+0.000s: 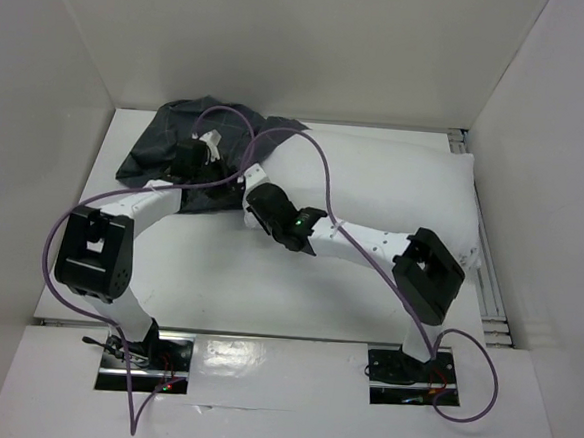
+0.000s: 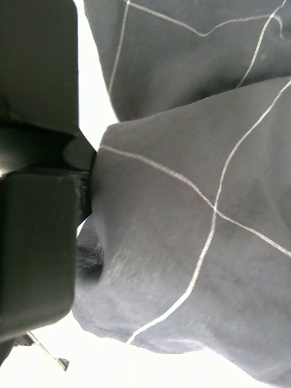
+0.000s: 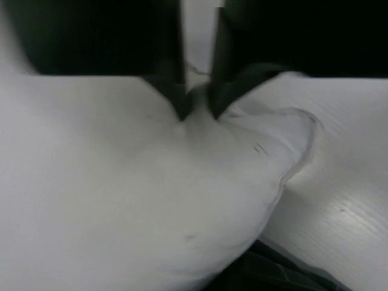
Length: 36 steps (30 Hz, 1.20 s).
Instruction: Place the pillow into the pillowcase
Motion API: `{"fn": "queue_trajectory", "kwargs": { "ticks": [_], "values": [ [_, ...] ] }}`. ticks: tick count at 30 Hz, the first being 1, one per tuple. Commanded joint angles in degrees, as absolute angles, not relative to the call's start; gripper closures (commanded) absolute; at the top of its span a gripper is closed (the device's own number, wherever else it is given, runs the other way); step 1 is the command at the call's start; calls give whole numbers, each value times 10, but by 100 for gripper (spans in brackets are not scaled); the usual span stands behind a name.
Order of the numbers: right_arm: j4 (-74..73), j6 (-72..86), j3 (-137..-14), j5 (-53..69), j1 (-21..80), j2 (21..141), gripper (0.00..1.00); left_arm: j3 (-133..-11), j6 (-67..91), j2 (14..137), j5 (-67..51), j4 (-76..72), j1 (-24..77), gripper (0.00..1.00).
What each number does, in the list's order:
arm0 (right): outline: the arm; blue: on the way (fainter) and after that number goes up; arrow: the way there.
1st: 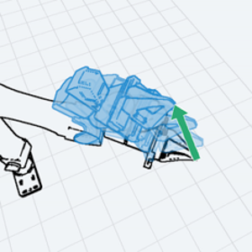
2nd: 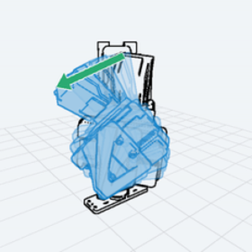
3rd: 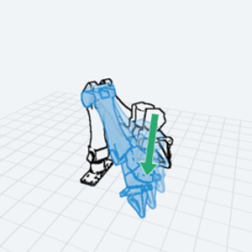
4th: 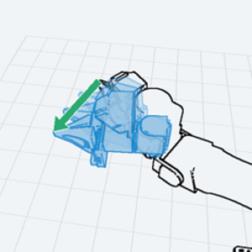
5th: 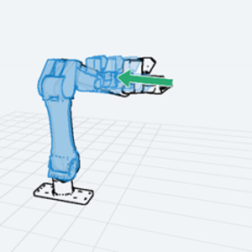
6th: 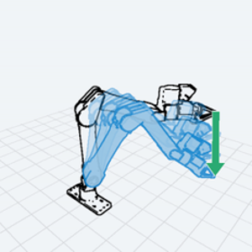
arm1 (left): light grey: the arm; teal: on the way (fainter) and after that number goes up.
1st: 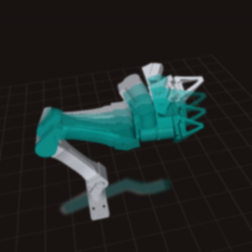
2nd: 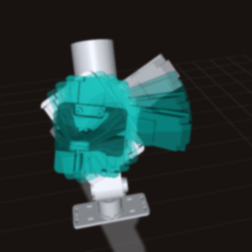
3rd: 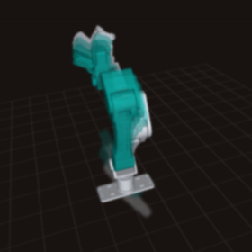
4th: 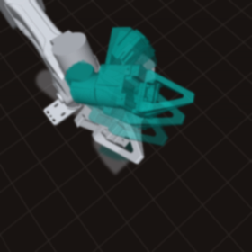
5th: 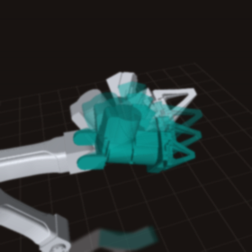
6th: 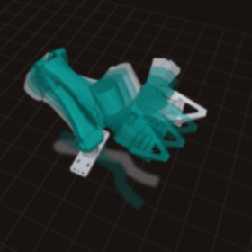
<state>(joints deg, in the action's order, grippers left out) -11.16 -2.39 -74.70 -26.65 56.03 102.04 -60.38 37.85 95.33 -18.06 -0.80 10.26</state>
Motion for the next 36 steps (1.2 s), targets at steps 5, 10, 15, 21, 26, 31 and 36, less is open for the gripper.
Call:
{"fn": "queue_trajectory", "kwargs": {
  "ticks": [5,10,15,21,26,31,36],
  "values": [
    [-47,8,-795,-289,502,1013,100,-606,366,907,-178,-2,96,100],
    [-53,17,-815,-283,468,969,100,-606,354,901,-178,12,96,100],
    [-71,23,-872,-267,442,981,100,-600,349,881,-206,24,96,100],
    [-108,2,-961,-257,432,1048,100,-617,333,861,-250,47,96,100],
    [-126,-9,-1002,-217,426,1088,100,-657,323,850,-290,97,96,100],
    [-110,-9,-972,-212,415,1106,100,-685,328,832,-323,108,91,100],
    [-115,-9,-957,-200,410,1117,100,-717,341,820,-357,134,79,100]
  ]
}}
